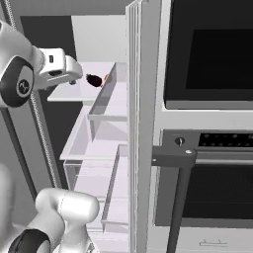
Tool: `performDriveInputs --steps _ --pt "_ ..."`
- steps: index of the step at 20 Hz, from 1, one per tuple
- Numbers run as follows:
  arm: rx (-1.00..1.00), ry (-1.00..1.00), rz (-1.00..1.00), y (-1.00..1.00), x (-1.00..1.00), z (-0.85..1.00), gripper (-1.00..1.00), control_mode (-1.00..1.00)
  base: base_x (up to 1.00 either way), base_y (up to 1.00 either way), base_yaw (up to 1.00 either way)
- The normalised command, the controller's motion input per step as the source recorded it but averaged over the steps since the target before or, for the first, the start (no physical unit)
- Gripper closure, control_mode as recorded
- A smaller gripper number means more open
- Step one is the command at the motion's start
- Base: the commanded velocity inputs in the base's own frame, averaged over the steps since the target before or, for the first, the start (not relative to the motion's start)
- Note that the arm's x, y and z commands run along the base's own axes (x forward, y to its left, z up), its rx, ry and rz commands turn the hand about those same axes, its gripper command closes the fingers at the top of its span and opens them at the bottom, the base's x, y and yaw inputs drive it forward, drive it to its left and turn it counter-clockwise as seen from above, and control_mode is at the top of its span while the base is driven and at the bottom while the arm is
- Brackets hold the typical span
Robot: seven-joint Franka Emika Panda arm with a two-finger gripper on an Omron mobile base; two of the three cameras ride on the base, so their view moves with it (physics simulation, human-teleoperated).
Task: Place one eggplant and one chicken drumstick in each tupperware on the nearby counter, to pack two identical lunches.
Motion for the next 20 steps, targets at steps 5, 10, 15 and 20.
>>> performDriveInputs --steps 5,10,15,20 --pt "0.03 0.08 0.00 -0.04 1.00 -0.69 -1.00 -1.00 0.00 0.00 0.00" --pt "0.02 0.05 0.00 0.00 1.00 -0.51 -1.00 -1.00 0.00 0.00 0.00" --pt "0.06 0.02 -0.02 0.00 1.00 -0.18 -1.00 -1.00 0.00 0.00 0.00" --pt "0.10 0.03 -0.07 -0.01 1.00 0.01 -1.00 -1.00 0.00 0.00 0.00"
